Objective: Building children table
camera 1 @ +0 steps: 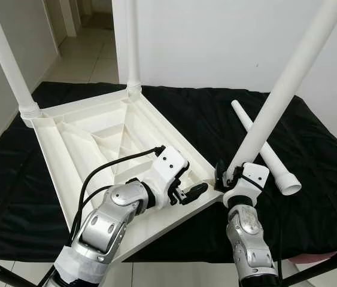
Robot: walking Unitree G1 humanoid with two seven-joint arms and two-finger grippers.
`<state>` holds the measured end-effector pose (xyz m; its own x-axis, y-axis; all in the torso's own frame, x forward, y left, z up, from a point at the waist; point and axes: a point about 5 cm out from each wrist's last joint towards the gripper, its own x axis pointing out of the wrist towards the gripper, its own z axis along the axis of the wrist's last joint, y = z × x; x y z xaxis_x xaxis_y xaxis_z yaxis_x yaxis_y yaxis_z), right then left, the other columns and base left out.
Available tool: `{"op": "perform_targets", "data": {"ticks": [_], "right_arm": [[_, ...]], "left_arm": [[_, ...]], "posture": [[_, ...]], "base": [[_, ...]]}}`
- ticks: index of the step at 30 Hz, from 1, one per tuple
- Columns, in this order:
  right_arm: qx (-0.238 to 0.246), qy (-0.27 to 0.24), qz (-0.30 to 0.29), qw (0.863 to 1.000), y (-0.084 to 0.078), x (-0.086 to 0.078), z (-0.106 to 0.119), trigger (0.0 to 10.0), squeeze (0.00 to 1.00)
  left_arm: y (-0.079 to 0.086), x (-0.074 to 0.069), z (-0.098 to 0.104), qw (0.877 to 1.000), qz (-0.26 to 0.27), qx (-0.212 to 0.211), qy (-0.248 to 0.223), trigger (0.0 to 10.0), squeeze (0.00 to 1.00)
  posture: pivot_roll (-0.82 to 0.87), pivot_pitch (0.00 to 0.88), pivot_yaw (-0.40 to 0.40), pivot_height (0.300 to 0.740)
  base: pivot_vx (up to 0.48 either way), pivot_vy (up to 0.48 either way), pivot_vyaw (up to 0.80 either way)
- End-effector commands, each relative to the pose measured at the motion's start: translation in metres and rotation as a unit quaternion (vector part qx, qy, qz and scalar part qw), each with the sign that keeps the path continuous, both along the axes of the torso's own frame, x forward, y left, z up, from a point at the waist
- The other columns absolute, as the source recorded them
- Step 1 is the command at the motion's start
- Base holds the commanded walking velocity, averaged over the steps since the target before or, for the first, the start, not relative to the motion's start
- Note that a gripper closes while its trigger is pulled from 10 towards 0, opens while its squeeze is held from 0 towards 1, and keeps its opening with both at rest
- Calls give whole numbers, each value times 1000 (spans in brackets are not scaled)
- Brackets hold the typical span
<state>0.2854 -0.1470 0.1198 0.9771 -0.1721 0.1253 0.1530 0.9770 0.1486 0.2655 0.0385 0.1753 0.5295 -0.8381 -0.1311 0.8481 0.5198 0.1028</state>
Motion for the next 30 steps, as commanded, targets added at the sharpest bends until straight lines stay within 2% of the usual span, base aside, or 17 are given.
{"op": "perform_targets", "data": {"ticks": [1,2,3,4,13,18,22,30], "right_arm": [[-4,-13,4,1000,1,0,3,10000,957],[-4,-13,4,1000,1,0,3,10000,957],[-5,-14,7,1000,0,0,3,10000,75],[-6,-18,16,1000,-3,1,4,10000,0],[-19,-37,55,998,-11,1,10,10000,0],[-57,-48,123,990,-23,-4,13,10000,0],[-71,-47,145,986,-28,-7,13,10000,0],[-91,-29,195,976,-41,-13,6,10000,0]], "left_arm": [[3,6,0,999,53,3,-7,10000,0],[3,6,0,999,53,3,-7,10000,0],[2,6,0,999,53,2,-7,10000,0],[1,6,1,999,52,1,-7,10000,0],[0,6,1,999,50,0,-7,10000,0],[0,6,2,999,48,0,-8,10000,0],[0,6,2,999,46,0,-6,10000,0],[-5,-5,-16,1000,10,20,21,10000,0]], "posture": [[-41,0,-23,740],[-41,0,-23,740],[-42,0,-24,740],[-44,0,-22,740],[-49,0,-20,740],[-47,0,-19,740],[-45,0,-20,740],[-45,0,-17,740]], "base": [[0,0,0],[0,0,0],[0,0,0],[0,0,0],[0,0,0],[0,0,0],[0,0,0],[0,0,0]]}}
